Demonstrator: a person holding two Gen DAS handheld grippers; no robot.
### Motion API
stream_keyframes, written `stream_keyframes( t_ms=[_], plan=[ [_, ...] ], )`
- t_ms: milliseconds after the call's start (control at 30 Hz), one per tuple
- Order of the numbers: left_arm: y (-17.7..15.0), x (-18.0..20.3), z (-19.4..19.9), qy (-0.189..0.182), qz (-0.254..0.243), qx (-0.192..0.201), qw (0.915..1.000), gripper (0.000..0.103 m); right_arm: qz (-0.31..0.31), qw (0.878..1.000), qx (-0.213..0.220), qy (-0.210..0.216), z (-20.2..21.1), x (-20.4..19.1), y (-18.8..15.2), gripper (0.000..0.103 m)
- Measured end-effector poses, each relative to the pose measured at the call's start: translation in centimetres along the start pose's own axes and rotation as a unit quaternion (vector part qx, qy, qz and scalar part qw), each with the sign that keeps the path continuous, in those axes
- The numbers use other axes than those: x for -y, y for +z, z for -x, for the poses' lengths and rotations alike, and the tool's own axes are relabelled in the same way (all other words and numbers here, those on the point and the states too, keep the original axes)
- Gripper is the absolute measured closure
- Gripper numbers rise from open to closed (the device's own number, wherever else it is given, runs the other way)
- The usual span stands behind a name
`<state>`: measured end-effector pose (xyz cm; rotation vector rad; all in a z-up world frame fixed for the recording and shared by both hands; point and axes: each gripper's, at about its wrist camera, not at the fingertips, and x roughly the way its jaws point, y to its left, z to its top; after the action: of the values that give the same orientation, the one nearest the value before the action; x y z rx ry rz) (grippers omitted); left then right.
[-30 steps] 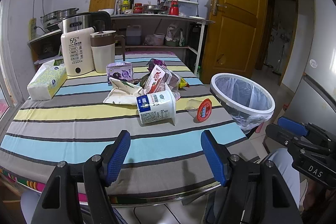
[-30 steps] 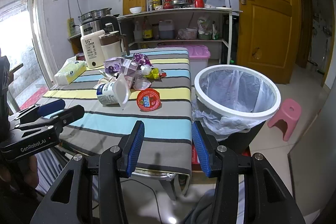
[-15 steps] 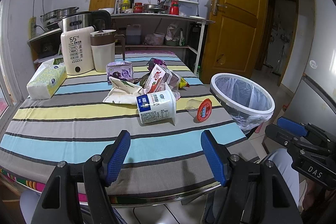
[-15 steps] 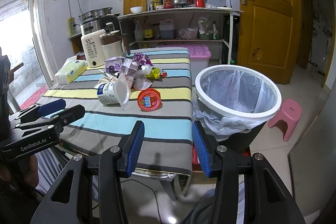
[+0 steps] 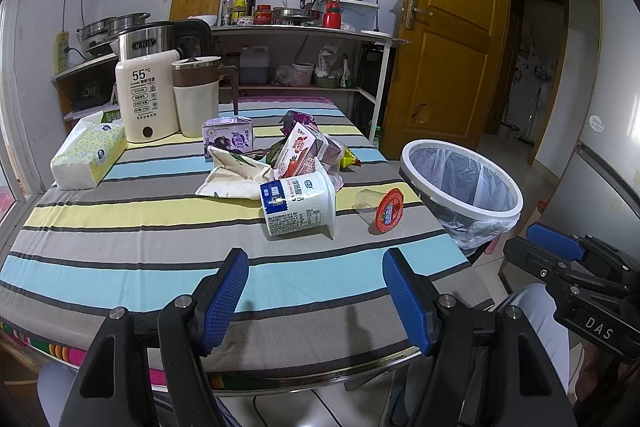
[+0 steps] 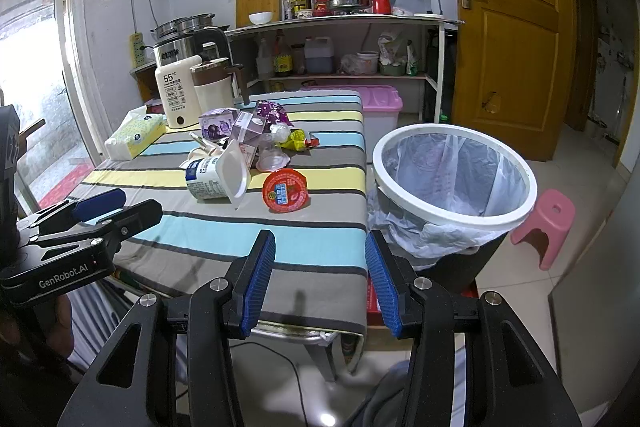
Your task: Collect trash
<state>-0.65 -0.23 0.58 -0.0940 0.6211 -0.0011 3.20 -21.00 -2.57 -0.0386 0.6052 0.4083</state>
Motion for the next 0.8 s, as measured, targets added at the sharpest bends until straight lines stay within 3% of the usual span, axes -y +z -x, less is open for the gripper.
stream_keyframes(
  t_ms=[800],
  plan=[
    [0.02,-0.09,0.05,-0.002,0.002,-0.001,1.0000,0.034,0.000,1.000,0.000,0.001,-0.06,-0.05,-0.01,0.055]
  ],
)
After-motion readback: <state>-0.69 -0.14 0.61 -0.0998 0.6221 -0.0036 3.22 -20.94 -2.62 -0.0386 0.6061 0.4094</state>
